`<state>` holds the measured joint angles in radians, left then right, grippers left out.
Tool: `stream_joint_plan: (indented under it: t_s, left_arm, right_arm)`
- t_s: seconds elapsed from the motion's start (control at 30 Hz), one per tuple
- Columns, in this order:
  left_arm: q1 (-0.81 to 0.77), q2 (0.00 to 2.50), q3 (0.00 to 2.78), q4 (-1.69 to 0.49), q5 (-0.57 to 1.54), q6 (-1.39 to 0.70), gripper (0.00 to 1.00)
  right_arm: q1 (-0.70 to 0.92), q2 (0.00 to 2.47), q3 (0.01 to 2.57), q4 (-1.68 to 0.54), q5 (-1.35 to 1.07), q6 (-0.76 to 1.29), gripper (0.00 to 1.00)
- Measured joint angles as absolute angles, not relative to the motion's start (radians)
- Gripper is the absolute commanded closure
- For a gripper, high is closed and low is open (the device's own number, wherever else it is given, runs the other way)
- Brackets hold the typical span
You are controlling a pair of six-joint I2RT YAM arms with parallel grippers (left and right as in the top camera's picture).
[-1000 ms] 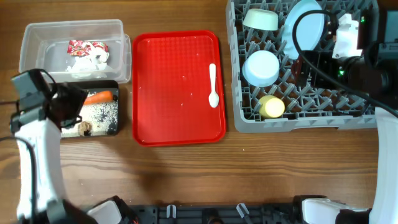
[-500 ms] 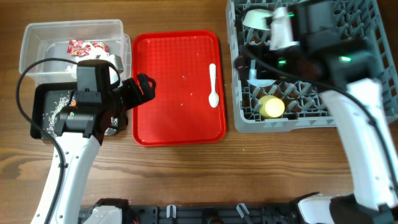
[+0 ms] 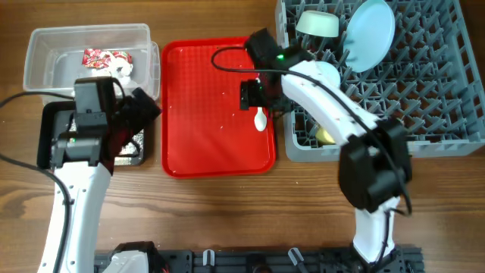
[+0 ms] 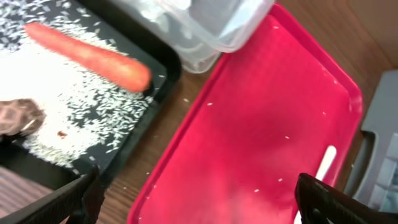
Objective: Sort waste into correct bins and load items into the dishwasher rack
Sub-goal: 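Reach the right gripper to the white spoon while the left arm retracts, then grasp the white spoon with the right gripper and lift it toward the rack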
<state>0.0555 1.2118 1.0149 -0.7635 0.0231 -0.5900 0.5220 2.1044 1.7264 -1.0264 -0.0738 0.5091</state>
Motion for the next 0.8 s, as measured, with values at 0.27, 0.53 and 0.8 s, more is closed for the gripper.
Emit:
stream_joint_plan:
  t_s: [0.27, 0.53, 0.8]
  left_arm:
    - [0.153, 1.212, 1.015, -0.799, 0.023, -0.605, 0.0]
    - [0.157, 1.212, 1.015, -0.825, 0.023, -0.605, 0.0]
    - [0.157, 1.212, 1.015, -0.831, 0.023, -0.605, 0.0]
  right_arm:
    - [0.551, 2.193, 1.725, -0.956, -0.073, 0.588, 0.3]
    - [0.562, 2.233, 1.725, -0.897, -0.021, 0.711, 0.45]
    - [0.562, 2.266, 1.74, -0.92, -0.12, 0.737, 0.88]
